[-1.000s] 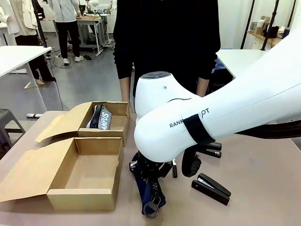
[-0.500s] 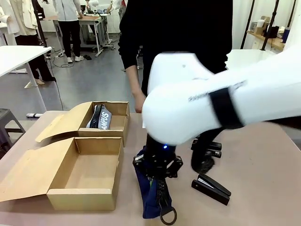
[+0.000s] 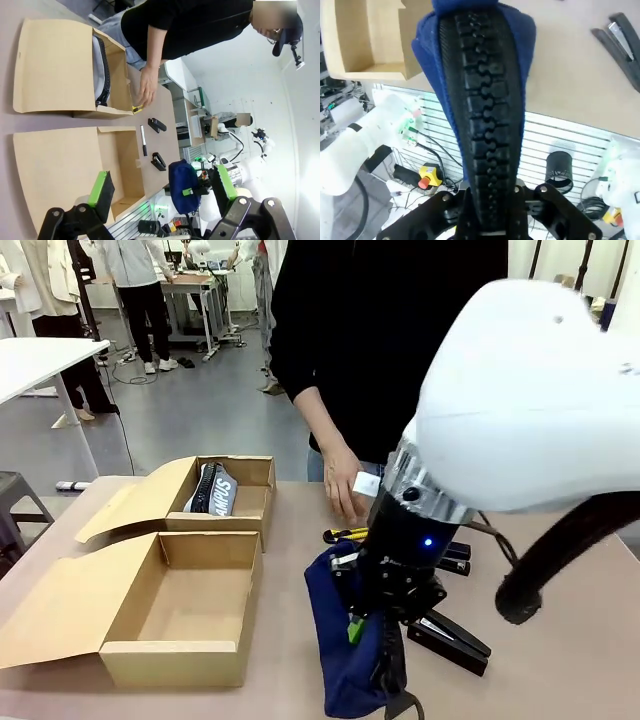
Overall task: Place items inside the box.
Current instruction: Pick up a Pencil pouch or Stapler and place it inside the Mailer Box closest to the robot.
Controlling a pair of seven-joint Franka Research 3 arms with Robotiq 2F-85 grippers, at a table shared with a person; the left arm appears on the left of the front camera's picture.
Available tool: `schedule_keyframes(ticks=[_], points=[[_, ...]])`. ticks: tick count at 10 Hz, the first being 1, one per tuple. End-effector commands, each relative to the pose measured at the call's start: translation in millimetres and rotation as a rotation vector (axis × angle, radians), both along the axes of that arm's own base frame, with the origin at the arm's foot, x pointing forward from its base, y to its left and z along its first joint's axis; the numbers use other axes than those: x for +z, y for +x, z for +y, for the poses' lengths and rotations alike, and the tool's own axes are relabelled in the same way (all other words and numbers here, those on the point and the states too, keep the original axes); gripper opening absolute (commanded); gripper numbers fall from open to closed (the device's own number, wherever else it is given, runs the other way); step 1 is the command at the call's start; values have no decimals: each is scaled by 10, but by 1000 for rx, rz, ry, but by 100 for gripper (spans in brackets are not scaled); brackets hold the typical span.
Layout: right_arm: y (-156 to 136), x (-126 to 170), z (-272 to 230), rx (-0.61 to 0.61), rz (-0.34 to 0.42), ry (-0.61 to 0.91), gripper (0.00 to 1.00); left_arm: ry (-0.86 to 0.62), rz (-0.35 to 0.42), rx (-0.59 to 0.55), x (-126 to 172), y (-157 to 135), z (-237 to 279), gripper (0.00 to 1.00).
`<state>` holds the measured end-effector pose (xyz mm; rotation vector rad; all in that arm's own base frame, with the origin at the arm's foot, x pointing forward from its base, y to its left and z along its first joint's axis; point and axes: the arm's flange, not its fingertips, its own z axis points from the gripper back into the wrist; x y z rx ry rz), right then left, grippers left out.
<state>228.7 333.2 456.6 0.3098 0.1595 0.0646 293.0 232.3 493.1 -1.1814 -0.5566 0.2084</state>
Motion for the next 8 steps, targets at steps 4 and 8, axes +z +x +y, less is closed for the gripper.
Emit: schedule_keyframes(ticks=[4, 8], points=[[133, 253, -4, -38, -51, 166, 7, 0, -25, -9, 13, -10, 0, 100], [132, 259, -109, -51, -48, 178, 7, 0, -25, -9, 13, -10, 0, 100]])
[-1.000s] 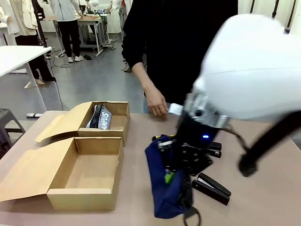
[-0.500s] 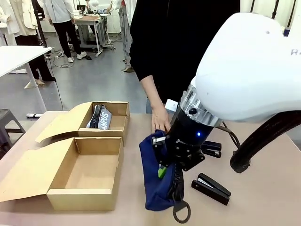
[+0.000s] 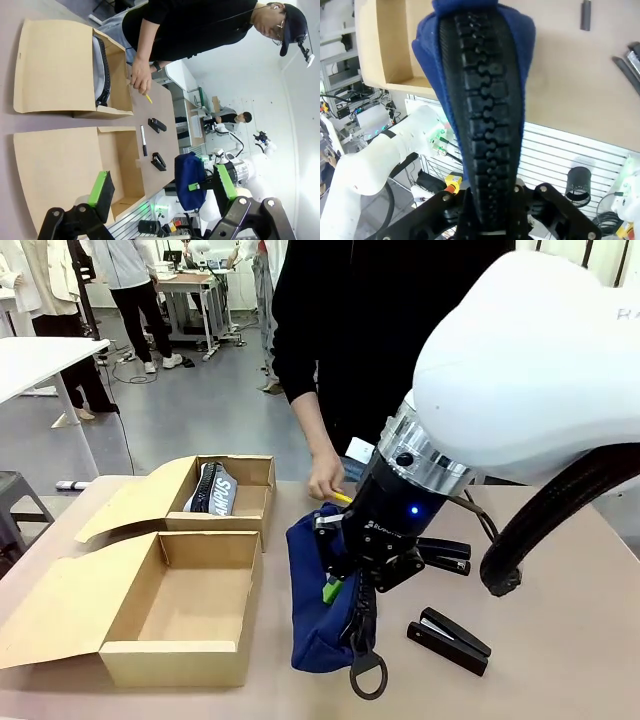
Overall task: Place items inside the box.
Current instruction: Pick up a Pencil pouch or Stapler and place it inside the Mailer Box closest to the robot.
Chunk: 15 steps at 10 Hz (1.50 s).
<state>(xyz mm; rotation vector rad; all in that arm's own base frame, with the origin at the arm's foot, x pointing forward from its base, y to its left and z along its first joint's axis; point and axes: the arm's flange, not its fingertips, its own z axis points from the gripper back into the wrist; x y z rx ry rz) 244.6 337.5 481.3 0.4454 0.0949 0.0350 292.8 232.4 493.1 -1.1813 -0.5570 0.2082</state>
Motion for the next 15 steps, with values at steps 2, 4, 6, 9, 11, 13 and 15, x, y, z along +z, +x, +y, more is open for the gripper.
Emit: schedule_keyframes(ticks=[2, 4, 6, 9, 11, 13, 15], points=[[-37, -36, -118, -14, -8, 59, 7, 0, -25, -9, 13, -9, 0, 100], [109, -94, 481, -30, -45, 79, 7, 0, -25, -9, 13, -9, 0, 100], [267, -112, 1153, -76, -73, 142, 7, 0, -25, -9, 13, -9, 0, 100], [476, -256, 1954, -37, -63, 96, 7, 0, -25, -9, 13, -9, 0, 100], [325, -236, 1647, -45, -67, 148, 7, 0, -25, -9, 13, -9, 0, 100], [456, -408, 1752, -11, -50, 104, 7, 0, -25, -9, 13, -9, 0, 100], [621, -434, 2062, -18, -60, 52, 7, 0, -25, -9, 13, -9, 0, 100]])
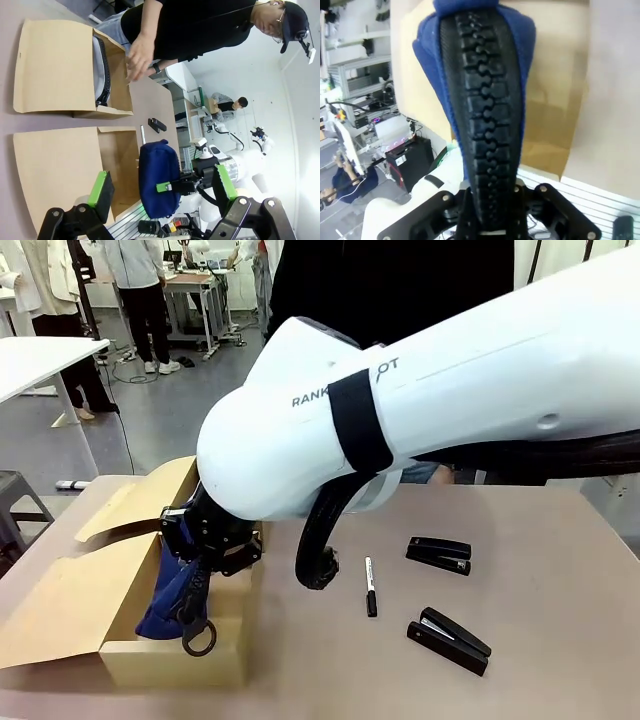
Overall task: Place items inside the box.
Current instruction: Pick up a Pencil pouch or Stapler and place it inside the Mailer Box closest to the robot.
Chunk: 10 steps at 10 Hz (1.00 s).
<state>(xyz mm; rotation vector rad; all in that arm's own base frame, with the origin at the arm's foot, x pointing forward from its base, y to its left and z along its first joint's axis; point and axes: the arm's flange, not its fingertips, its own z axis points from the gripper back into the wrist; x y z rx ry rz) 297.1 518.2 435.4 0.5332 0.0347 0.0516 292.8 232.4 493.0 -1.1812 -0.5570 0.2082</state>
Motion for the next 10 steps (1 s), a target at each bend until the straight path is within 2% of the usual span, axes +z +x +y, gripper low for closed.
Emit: schedule_keyframes(ticks=[1, 3, 6, 10], points=[[216, -11, 335, -38, 3, -49, 7, 0, -25, -9, 14, -8, -1, 100], [393, -185, 431, -73, 13, -105, 7, 0, -25, -9, 14, -8, -1, 100], [432, -523, 622, -88, 56, -193, 7, 0, -25, -9, 14, -8, -1, 100], [554, -685, 819, -83, 77, -262, 7, 0, -25, -9, 14, -8, -1, 100]])
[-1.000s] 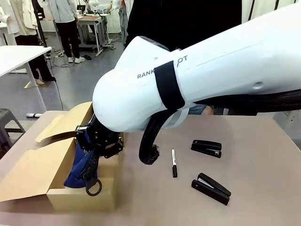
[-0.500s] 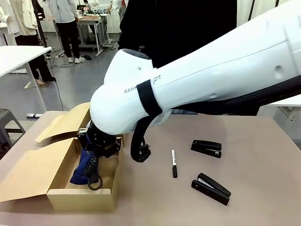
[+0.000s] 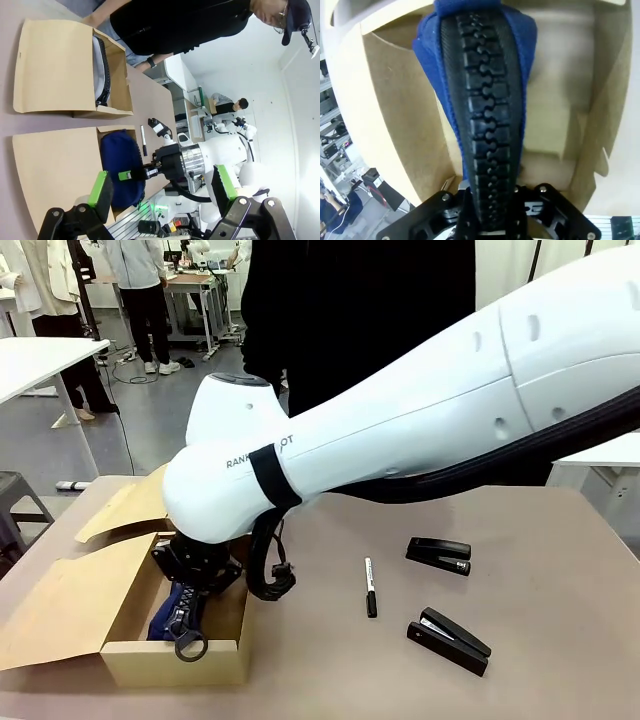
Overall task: Place items inside the box.
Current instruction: Pick up a Pencil pouch or Stapler and place it inside the Mailer Box closest to the robot.
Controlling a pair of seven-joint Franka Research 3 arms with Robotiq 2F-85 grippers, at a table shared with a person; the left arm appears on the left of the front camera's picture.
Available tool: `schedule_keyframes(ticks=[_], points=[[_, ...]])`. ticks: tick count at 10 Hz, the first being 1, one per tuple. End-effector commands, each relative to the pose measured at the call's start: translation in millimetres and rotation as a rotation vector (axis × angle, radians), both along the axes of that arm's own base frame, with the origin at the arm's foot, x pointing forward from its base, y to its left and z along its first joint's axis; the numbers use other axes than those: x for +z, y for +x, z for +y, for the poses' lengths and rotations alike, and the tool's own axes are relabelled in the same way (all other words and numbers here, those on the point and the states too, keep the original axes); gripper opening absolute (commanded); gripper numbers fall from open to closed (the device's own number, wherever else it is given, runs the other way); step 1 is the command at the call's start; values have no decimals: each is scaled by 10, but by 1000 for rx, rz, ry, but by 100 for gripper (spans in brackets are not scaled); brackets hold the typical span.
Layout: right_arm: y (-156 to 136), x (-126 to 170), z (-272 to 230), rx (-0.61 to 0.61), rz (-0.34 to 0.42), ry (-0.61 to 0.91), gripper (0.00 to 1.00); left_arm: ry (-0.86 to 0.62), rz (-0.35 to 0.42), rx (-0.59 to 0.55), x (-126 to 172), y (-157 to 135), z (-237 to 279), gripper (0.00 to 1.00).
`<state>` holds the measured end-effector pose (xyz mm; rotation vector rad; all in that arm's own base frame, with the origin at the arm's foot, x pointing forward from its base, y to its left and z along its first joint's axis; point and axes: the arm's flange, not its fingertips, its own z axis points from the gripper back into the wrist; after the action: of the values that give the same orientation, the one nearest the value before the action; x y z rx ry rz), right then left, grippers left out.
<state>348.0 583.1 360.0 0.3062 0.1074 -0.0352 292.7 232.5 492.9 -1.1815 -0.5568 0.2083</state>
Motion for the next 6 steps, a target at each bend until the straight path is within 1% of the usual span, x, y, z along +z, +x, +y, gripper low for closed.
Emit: schedule_keyframes(ticks=[1, 3, 4, 5, 6], points=[[73, 46, 175, -16, 3, -33, 7, 0, -25, -9, 15, -8, -1, 100], [79, 21, 151, -33, 14, -34, 7, 0, -25, -9, 15, -8, -1, 100], [84, 20, 147, -34, 25, -25, 59, 0, -25, -9, 15, -8, -1, 100], [78, 26, 145, -22, 35, -9, 65, 0, -25, -9, 15, -8, -1, 100], [59, 27, 132, -14, 45, -1, 100, 0, -25, -9, 15, -8, -1, 100]])
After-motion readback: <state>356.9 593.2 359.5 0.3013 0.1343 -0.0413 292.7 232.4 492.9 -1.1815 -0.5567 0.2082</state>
